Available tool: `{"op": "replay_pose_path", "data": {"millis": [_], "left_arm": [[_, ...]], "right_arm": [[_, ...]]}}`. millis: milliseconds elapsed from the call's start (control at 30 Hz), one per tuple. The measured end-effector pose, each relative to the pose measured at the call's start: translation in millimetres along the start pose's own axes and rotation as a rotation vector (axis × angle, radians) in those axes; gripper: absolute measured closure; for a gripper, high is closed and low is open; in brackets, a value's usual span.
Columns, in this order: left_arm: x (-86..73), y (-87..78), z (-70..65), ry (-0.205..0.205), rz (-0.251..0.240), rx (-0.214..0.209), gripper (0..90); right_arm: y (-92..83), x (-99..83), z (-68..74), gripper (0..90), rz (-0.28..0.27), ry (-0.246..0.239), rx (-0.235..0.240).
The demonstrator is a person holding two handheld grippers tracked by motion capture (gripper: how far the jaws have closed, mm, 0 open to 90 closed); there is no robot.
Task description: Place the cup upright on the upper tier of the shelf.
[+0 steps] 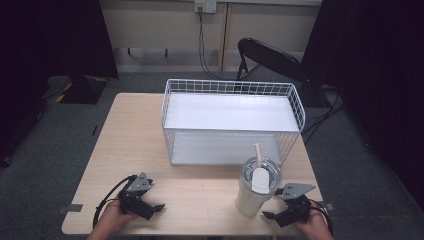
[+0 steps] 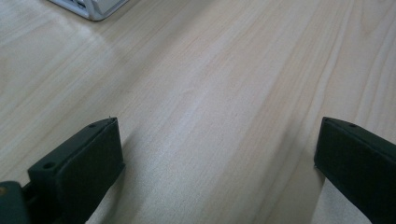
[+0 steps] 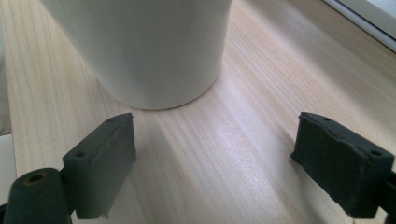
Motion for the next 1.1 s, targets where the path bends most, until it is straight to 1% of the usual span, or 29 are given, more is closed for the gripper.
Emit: {"op": "replay_pose_path", "data": {"millis": [100, 267, 400, 433, 467, 500, 600, 633, 700, 733, 800, 833, 900, 933, 1100], "left_arm": [[0.0, 0.0, 0.0, 0.0, 0.0, 0.0, 0.6], [0.0, 0.0, 0.0, 0.0, 0.0, 0.0, 0.5], [0.0, 0.0, -0.1, -0.001, 0.0, -0.001, 0.5], [0.0, 0.1, -0.1, -0.001, 0.0, 0.0, 0.5], [0.0, 0.0, 0.0, 0.0, 0.0, 0.0, 0.5], [0.0, 0.0, -0.1, -0.001, 0.0, -0.001, 0.5], [0.0, 0.0, 0.0, 0.0, 0.0, 0.0, 0.5], [0.0, 0.0, 0.0, 0.0, 0.0, 0.0, 0.5], [0.0, 0.0, 0.0, 0.0, 0.0, 0.0, 0.5], [0.0, 0.0, 0.0, 0.0, 0.0, 0.0, 0.5], [0.0, 0.0, -0.1, -0.001, 0.0, 0.0, 0.5], [0.0, 0.0, 0.0, 0.0, 0.0, 0.0, 0.5], [0.0, 0.0, 0.0, -0.001, 0.0, 0.0, 0.5], [0.0, 0.0, -0.1, -0.001, 0.0, 0.0, 0.5], [0.0, 0.1, -0.1, 0.0, 0.0, 0.0, 0.5]], "right_arm": [[0.1, 0.1, 0.3, 12.1, 0.0, 0.002, -0.003], [1.0, 0.8, 2.4, 12.0, -0.002, 0.022, -0.026], [3.5, 3.8, 5.4, 12.6, 0.0, 0.03, -0.027], [4.5, 6.1, 6.4, 12.6, -0.006, 0.041, -0.003], [4.5, 6.1, 6.4, 12.6, -0.006, 0.041, -0.003], [4.9, 8.6, 7.5, 12.4, -0.012, 0.05, 0.009], [3.5, 10.9, 8.9, 12.4, -0.018, 0.037, 0.009], [1.4, 13.9, 10.6, 12.3, -0.037, 0.039, 0.017], [0.5, 14.8, 11.0, 12.4, -0.035, 0.035, 0.015], [-0.7, 17.0, 12.2, 12.5, -0.043, 0.036, 0.028], [-1.2, 18.1, 12.7, 12.6, -0.047, 0.031, 0.031], [-2.8, 21.0, 13.6, 12.6, -0.059, 0.028, 0.043], [-3.4, 22.0, 13.8, 12.6, -0.064, 0.029, 0.044], [-5.0, 24.2, 14.2, 12.5, -0.079, 0.037, 0.051], [-8.3, 28.5, 15.3, 12.5, -0.09, 0.033, 0.059]]}}
Point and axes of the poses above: each handheld gripper's, and its own axes: y roughly forward along the jaws, x roughly out of its top, z roughly to its left, the point moved 2 cm from there along y, roughly forward along the jaws, and after that the axes turned 3 degrees about x, right-handed, at the moved point
